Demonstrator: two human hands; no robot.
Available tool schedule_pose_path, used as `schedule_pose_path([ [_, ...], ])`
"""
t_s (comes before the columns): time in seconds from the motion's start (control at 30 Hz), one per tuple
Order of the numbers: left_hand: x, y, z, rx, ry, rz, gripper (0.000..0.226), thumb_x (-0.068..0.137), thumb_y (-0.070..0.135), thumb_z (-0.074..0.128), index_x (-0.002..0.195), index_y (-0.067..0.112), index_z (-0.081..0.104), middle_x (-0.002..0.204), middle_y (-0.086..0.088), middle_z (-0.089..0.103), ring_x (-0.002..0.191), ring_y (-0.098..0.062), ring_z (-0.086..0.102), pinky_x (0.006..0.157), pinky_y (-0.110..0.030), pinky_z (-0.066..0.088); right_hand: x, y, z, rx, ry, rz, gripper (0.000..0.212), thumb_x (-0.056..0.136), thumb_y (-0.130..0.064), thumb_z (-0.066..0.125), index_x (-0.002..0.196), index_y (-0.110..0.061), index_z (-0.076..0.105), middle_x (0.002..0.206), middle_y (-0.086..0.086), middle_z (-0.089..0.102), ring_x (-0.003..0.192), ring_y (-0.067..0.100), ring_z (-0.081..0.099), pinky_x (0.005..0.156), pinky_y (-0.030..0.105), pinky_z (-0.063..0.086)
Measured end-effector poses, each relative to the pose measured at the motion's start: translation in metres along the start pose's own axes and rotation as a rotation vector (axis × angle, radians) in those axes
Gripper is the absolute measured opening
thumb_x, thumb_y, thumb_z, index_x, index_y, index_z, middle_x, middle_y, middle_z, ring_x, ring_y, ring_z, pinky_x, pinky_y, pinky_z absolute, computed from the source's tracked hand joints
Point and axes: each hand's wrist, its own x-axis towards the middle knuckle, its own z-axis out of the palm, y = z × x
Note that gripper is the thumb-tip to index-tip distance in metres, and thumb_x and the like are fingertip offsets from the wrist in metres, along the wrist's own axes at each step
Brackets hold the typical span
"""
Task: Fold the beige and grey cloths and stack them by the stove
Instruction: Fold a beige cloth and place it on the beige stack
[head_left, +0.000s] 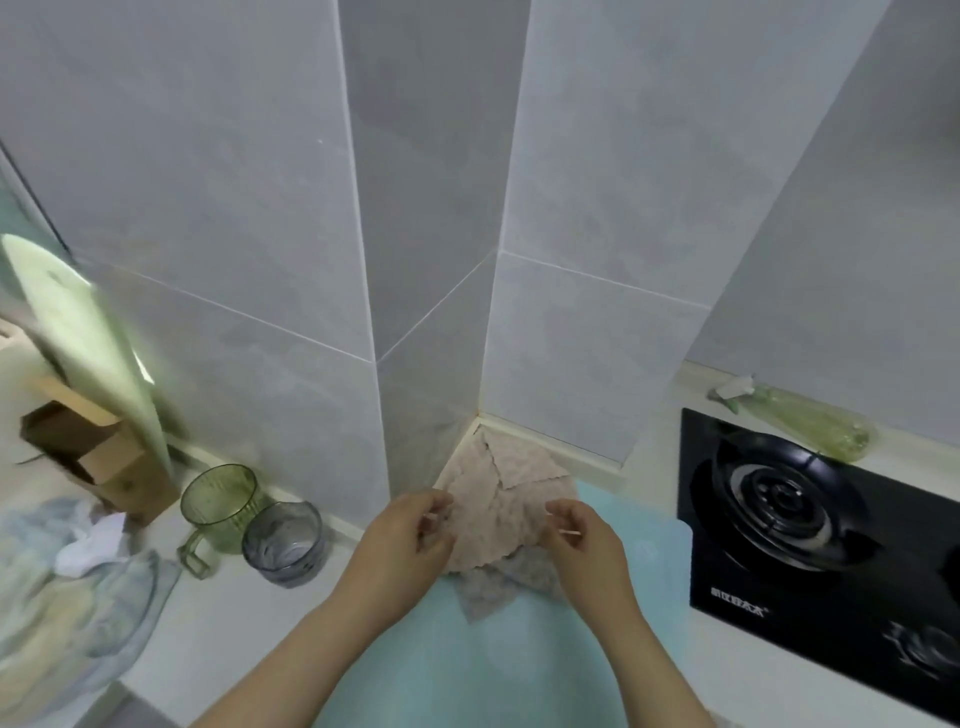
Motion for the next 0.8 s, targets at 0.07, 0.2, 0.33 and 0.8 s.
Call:
schedule_pose_path([
  [0.07,0.004,-0.006,0.005,0.02,-0.024,-0.006,0.024,0.086,0.012,0.057,0.107,0.023,0.061,0.102,0.005,0.059,0.091,-0.007,0.057,0.081,-0.021,0.047,0.008,0.007,0.004,-0.006,-0.01,0.014,0.018,0.094,-0.013,0.058,0.11,-0.017,0.062,0.096,-0.012,0.062,0.083,-0.007,0.055,0.065,0.005,0.042],
  [0.2,0.013,-0.022,0.019,0.049,-0.075,-0.035,0.02,0.084,0.01,0.055,0.1,0.02,0.061,0.097,0.002,0.06,0.087,-0.01,0.057,0.074,-0.02,0.046,0.024,0.028,0.014,-0.088,-0.074,0.02,0.011,0.094,-0.014,0.057,0.103,-0.019,0.059,0.094,-0.008,0.062,0.08,0.003,0.056,0.063,0.002,0.04],
  [0.33,0.024,-0.043,0.037,0.088,-0.106,-0.086,0.016,0.085,0.013,0.055,0.096,0.025,0.057,0.094,0.001,0.06,0.085,-0.011,0.058,0.068,-0.012,0.039,0.046,0.054,0.029,-0.201,-0.185,0.017,0.014,0.091,-0.007,0.055,0.079,-0.014,0.052,0.074,0.0,0.057,0.065,0.008,0.048,0.055,0.009,0.037],
  [0.8,0.071,-0.08,0.08,0.274,-0.19,-0.198,0.039,0.081,0.016,0.058,0.12,0.012,0.056,0.114,-0.011,0.057,0.107,-0.026,0.055,0.084,-0.021,0.038,0.1,0.102,0.073,-0.576,-0.285,-0.14,0.031,0.082,-0.015,0.06,0.113,-0.012,0.061,0.112,0.006,0.053,0.1,0.024,0.051,0.07,0.025,0.04],
])
